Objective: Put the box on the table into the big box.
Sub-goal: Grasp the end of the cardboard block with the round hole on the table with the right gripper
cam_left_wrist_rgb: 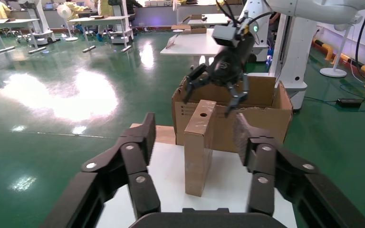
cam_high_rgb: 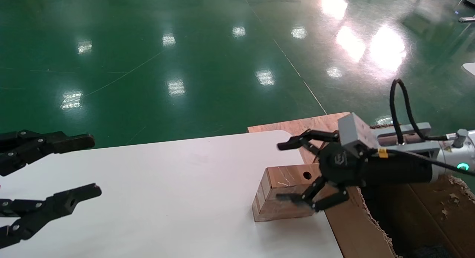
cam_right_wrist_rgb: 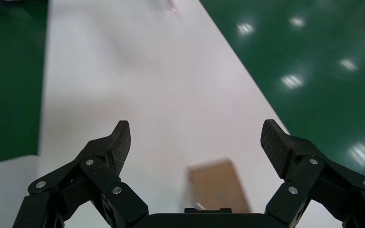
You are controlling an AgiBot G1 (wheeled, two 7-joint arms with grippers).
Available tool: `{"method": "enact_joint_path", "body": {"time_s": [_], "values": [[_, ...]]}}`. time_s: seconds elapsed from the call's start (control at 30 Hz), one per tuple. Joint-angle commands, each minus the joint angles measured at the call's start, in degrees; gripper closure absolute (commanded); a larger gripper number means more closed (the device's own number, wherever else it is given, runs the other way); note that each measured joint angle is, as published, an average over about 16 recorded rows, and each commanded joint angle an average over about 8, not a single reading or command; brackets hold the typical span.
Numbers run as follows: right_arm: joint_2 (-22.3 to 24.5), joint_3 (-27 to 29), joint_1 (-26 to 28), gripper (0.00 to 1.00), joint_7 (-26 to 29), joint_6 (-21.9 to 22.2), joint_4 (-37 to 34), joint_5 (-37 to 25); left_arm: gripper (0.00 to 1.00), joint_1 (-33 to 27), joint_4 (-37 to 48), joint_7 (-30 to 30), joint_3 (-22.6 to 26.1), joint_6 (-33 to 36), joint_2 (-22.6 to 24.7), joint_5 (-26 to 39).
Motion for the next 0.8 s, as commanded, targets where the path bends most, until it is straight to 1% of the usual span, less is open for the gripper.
{"method": "enact_joint_path", "body": {"time_s": [0.03,0.23,0.4,0.57,0.8], "values": [[-0.02,-1.27,1.73,0.0,-1.36,0.18,-2.45,-1.37,1.0,0.0,0.0,0.0,0.0,0.0,0.0,0.0],[-1.79,-3.83,5.92,0.0,-4.75,0.3,-9.07,-4.52,1.0,0.0,0.0,0.0,0.0,0.0,0.0,0.0],[-3.22,-6.17,7.91,0.0,-6.65,-0.01,-13.01,-5.68,1.0,0.0,0.0,0.0,0.0,0.0,0.0,0.0],[-3.64,-8.76,8.36,0.0,-7.71,-0.33,-15.1,-4.93,1.0,0.0,0.0,0.0,0.0,0.0,0.0,0.0],[-2.64,-12.17,8.24,0.0,-8.7,-0.35,-16.5,-2.73,1.0,0.0,0.0,0.0,0.01,0.0,0.0,0.0]]}}
